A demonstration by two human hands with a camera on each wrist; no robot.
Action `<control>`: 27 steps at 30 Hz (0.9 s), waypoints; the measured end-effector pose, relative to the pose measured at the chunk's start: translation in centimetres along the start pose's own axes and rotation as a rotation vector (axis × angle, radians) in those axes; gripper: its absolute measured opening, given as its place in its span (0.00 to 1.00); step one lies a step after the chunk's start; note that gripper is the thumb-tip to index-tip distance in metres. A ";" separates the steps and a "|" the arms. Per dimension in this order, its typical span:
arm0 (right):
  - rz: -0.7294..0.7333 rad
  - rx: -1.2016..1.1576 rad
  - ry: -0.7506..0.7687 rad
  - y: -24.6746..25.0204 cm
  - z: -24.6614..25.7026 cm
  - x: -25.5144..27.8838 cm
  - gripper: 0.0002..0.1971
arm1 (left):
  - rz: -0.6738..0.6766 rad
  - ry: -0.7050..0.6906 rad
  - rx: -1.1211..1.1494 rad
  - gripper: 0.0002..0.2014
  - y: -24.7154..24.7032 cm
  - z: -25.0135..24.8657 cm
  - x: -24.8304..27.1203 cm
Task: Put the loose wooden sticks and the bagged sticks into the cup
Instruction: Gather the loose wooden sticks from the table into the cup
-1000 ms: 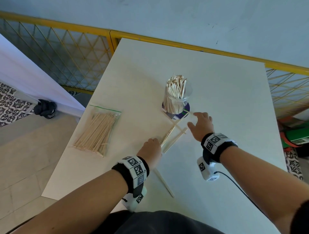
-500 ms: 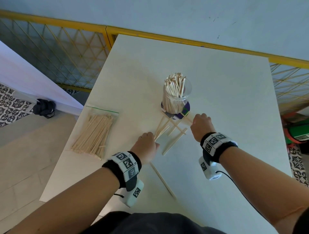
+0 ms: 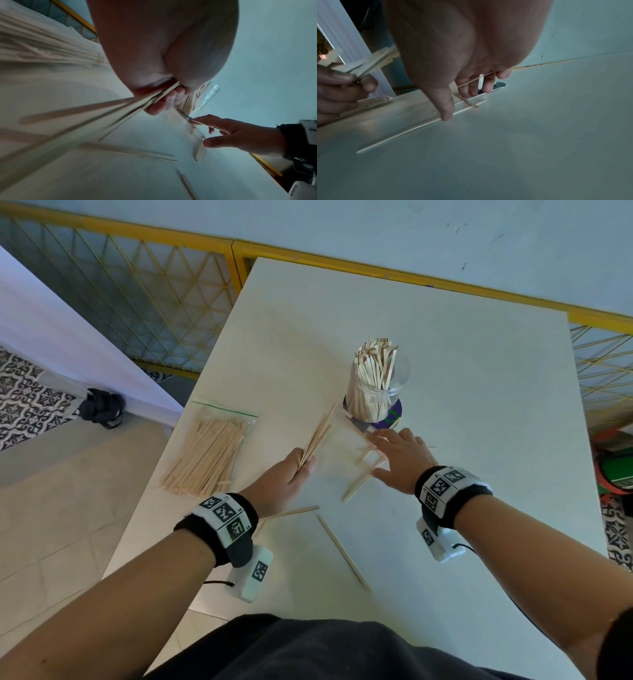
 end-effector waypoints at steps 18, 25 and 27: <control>-0.021 -0.074 0.024 -2.8 3.6 6.7 0.06 | 0.295 -0.019 -0.458 0.17 -0.5 3.9 4.3; 0.068 -0.103 0.036 -5.0 7.0 10.5 0.21 | 0.208 -0.034 -0.646 0.13 -0.8 3.0 4.8; 0.068 -0.131 -0.005 -5.5 7.4 10.8 0.18 | 0.215 -0.009 -0.673 0.10 -0.9 2.5 4.5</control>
Point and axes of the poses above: each hand's wrist, its own x-axis away from the middle knuckle, its own y-axis out of the back of the hand, z = x × y, the point moved 5 cm from there along -x, towards the middle knuckle, and after that the axes turned 10 degrees about -y, right-handed, at the moved point
